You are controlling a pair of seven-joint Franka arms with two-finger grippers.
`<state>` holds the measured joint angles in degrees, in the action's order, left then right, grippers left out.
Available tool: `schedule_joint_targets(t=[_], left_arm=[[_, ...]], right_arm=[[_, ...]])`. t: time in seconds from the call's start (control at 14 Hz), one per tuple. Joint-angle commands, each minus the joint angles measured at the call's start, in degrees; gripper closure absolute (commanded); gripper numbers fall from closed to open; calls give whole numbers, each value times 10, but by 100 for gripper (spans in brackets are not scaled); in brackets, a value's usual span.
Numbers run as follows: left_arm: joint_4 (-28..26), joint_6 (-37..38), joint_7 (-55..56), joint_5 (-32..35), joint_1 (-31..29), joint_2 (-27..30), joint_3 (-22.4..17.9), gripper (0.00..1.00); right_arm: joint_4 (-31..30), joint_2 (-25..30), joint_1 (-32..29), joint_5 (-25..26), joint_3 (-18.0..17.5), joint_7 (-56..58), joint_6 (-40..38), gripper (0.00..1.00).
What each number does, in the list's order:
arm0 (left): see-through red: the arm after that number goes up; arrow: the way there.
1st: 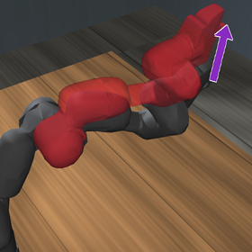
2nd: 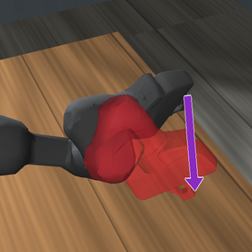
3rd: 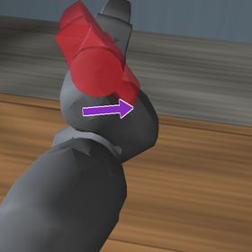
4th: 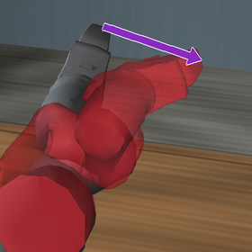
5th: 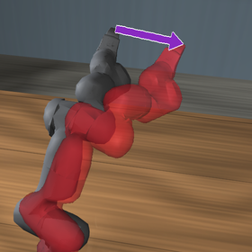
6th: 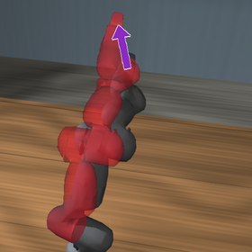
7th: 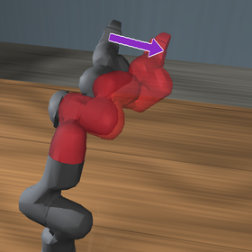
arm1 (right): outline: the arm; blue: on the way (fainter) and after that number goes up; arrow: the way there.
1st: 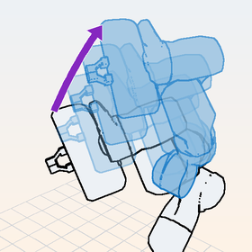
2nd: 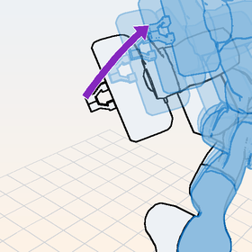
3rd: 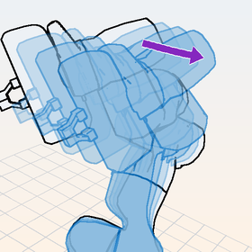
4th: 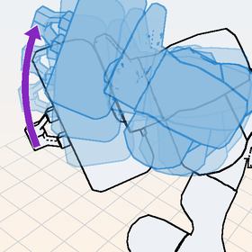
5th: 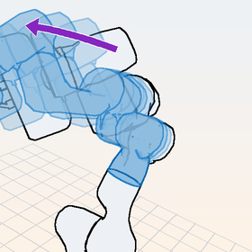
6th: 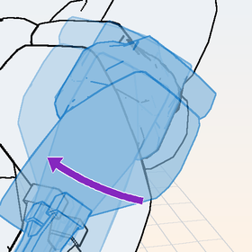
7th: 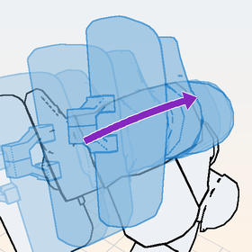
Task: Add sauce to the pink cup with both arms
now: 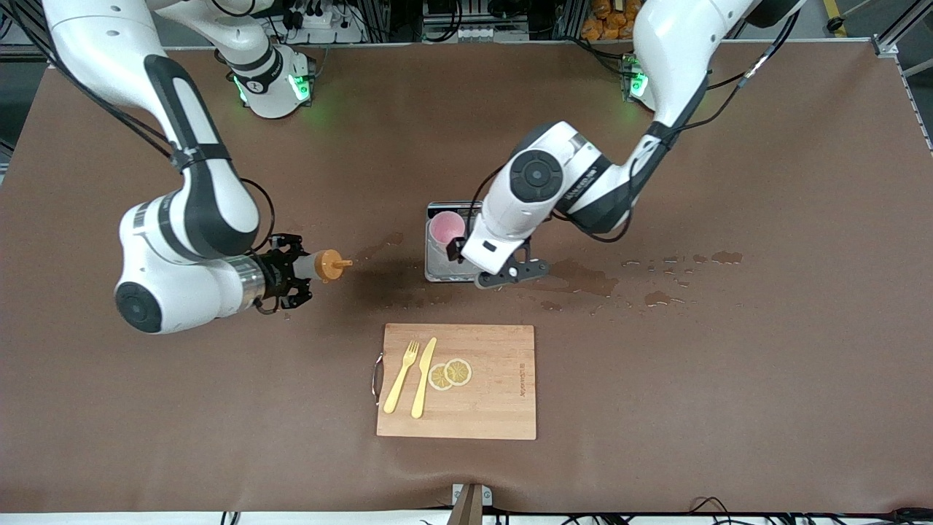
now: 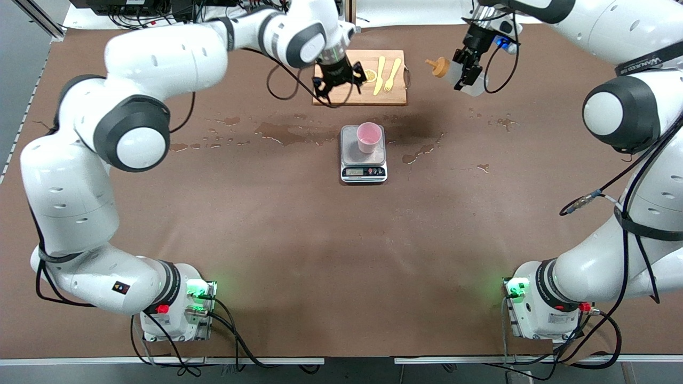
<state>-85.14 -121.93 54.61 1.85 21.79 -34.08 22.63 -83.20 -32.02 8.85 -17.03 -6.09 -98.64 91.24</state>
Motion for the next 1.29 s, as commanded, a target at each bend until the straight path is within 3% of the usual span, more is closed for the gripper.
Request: schedule_joint_targets(t=[0.0,0.5,0.64,0.93,1.22], left_arm=[[-12,34,-47,12,-41,36,1,0],[-71,84,-279,11,-197,126,6,0],[-71,119,-347,11,-236,139,8,0],[-66,150,-403,11,-281,161,8,0],[-71,172,-451,11,-289,189,-8,0]], right_arm=[[9,13,37,42,4,-69,-7,72],[13,13,103,83,4,-196,-24,73],[13,12,123,117,3,-240,-45,75],[15,13,156,131,3,-295,-80,76],[14,6,200,165,3,-351,-93,77]])
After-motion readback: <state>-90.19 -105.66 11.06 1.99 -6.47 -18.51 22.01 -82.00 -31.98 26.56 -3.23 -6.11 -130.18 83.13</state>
